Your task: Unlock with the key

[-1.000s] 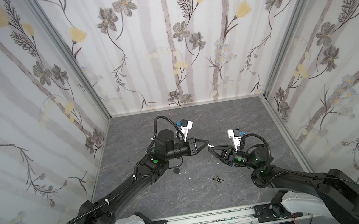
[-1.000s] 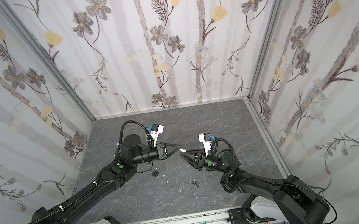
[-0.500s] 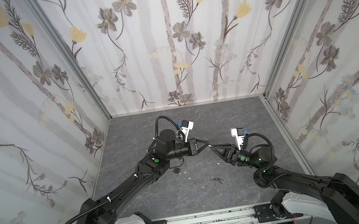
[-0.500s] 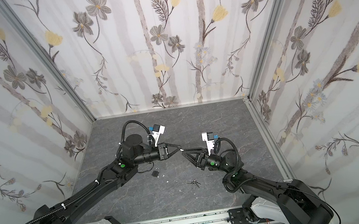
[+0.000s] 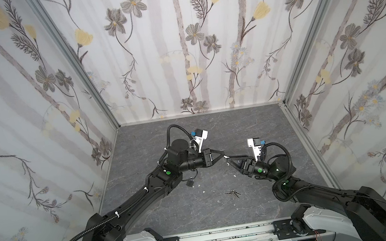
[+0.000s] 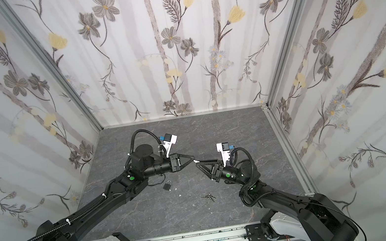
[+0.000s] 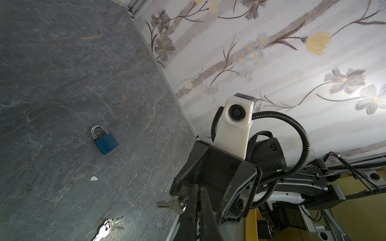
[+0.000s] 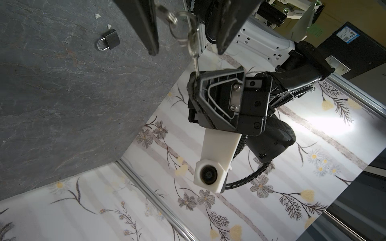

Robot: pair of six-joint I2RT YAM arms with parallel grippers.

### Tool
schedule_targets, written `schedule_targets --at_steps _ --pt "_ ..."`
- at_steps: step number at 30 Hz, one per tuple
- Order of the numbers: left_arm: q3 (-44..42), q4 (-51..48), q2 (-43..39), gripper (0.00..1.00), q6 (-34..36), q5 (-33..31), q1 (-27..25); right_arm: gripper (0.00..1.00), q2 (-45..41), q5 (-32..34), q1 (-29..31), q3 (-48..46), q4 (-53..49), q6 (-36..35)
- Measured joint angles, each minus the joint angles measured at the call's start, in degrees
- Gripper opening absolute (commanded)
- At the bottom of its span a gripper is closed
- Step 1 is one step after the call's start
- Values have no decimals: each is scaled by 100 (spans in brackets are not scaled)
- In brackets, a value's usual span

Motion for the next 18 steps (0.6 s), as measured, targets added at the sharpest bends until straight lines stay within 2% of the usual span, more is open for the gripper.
schedule_targets --at_steps 4,8,10,18 --pt "0 -4 0 0 15 0 2 45 -197 55 -26 4 -212 -48" --pt "0 -4 2 0 17 -24 2 40 -313 81 -31 9 -372 -109" --pt "-2 -4 11 0 17 -63 2 36 -306 79 -31 15 -387 -109" --pt "-7 -2 35 0 17 -66 0 31 -72 -197 -24 35 -216 -33"
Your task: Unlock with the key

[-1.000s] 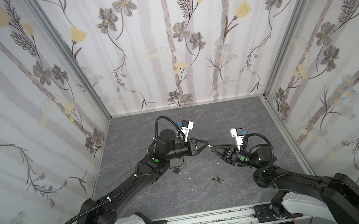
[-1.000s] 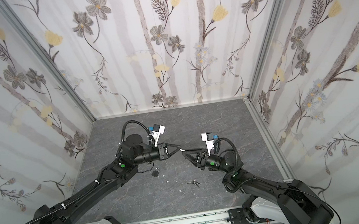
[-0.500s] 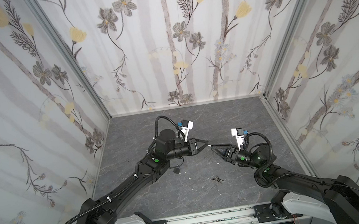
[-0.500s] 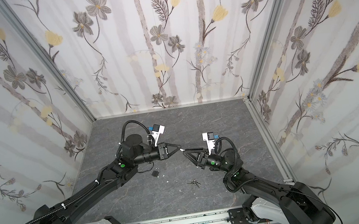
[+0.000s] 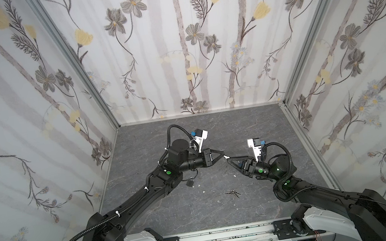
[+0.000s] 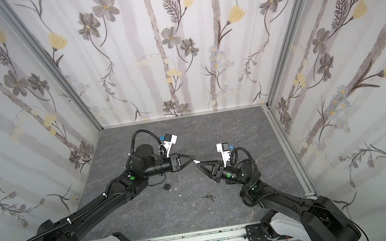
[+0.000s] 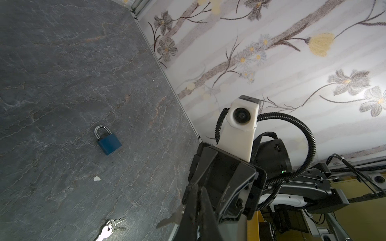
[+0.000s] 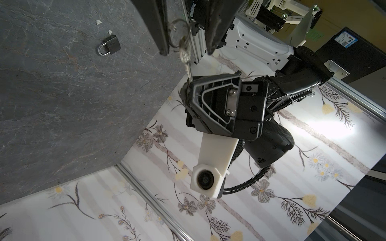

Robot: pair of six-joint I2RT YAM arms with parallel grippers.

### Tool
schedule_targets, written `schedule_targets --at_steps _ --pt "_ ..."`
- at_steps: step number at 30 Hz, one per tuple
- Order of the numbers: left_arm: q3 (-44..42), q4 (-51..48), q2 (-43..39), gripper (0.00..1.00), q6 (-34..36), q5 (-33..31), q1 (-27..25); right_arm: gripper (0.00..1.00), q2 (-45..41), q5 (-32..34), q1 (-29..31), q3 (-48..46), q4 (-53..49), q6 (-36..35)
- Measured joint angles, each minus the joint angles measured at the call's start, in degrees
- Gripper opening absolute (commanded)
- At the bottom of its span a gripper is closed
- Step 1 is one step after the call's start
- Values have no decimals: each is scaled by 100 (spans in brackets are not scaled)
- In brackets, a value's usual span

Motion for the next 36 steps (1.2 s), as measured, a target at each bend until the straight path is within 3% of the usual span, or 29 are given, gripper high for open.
schedule_targets --at_steps 5,14,20,21,22,23,26,29,36 --pt "-9 7 31 0 -4 7 0 27 94 -131 4 15 203 85" --pt "-63 164 28 0 -26 96 -4 0 234 -125 4 59 197 155" --pt "-92 181 11 0 -24 68 -4 0 284 -131 4 63 243 186" --pt "-94 181 11 11 -26 68 -4 0 284 -131 4 63 243 186" --pt "-96 181 11 29 -39 61 -2 0 284 -131 4 63 243 186" --pt "-96 181 11 38 -48 48 17 0 284 -131 4 63 240 181" --pt "-155 46 -9 54 -144 -164 120 0 227 -131 7 68 177 31" --pt "-225 -369 -166 65 -162 -577 293 0 116 -101 4 70 -85 -153" --pt "85 -2396 -125 70 48 -1696 647 0 -295 291 -7 96 -1040 -752"
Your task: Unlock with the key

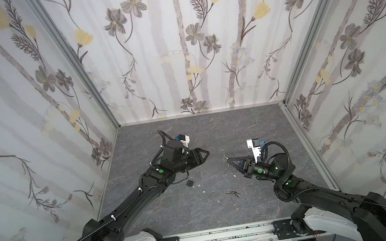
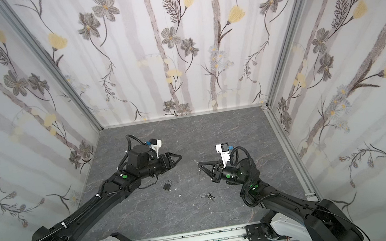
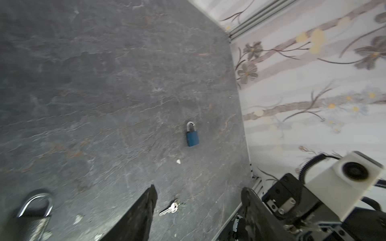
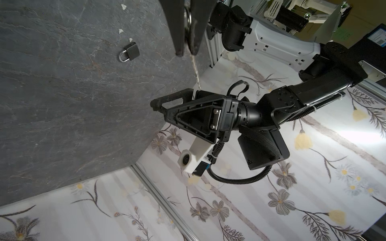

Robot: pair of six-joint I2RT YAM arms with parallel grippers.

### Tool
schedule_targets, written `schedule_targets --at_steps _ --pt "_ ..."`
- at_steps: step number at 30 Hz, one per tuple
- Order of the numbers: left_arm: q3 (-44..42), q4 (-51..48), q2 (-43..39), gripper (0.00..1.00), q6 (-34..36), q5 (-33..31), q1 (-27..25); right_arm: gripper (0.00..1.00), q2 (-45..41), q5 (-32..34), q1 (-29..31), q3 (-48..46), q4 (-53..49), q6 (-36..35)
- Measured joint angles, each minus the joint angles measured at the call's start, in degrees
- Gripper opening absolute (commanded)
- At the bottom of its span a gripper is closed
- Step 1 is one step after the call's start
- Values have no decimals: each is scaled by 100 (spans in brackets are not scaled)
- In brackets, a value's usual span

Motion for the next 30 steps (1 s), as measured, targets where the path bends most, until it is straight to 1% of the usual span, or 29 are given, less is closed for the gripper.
schedule_targets --at_steps 6,9,12,17,25,30 --pt "540 -2017 901 71 376 -833 39 0 -332 315 0 61 -953 -481" --pt "616 -2688 1370 71 529 -1137 46 0 -426 402 0 61 -1259 -621" --pt "664 -3115 1727 71 686 -1379 39 0 -479 476 2 33 -1392 -669" --pt "800 -3390 2138 72 870 -1672 33 0 -496 479 0 -33 -1429 -713" --pt "1123 -3303 2664 72 1209 -1681 33 0 -433 476 2 -44 -1414 -717" --pt "1276 -3257 2977 66 1375 -1639 11 0 -415 476 7 -52 -1412 -717"
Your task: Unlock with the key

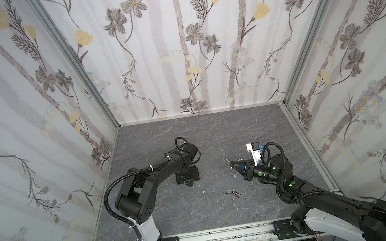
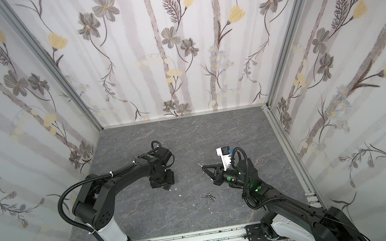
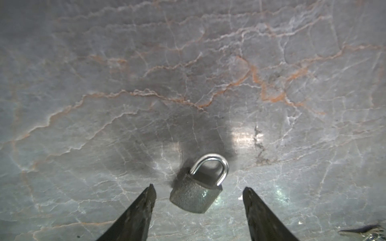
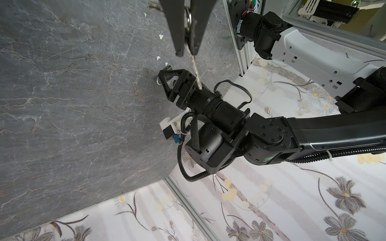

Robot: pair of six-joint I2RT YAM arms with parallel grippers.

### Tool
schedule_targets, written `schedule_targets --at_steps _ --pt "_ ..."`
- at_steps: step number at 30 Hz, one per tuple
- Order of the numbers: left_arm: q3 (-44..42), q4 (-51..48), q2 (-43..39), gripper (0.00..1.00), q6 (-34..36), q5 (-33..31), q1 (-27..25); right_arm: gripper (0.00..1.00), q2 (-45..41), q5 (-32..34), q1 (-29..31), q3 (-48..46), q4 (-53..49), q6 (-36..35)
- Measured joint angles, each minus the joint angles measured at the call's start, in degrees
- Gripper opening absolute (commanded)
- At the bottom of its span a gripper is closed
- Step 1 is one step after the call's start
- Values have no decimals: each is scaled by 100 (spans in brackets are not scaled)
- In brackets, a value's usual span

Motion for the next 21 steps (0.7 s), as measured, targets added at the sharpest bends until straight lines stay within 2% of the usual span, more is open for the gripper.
schedule_targets --at_steps 4,9,11,18,21 --pt "31 2 131 51 44 22 -57 0 22 0 -2 -7 2 -11" --pt "125 -76 319 40 39 -57 -186 0 144 0 -2 -7 9 -15" --pt "175 -155 382 39 22 -168 -216 0 173 -2 -2 -7 9 -15" --pt "240 -260 527 21 -68 -210 -249 0 190 -2 0 -57 44 -15" --pt "221 -249 516 19 -103 -212 -254 0 190 0 0 -76 42 -15"
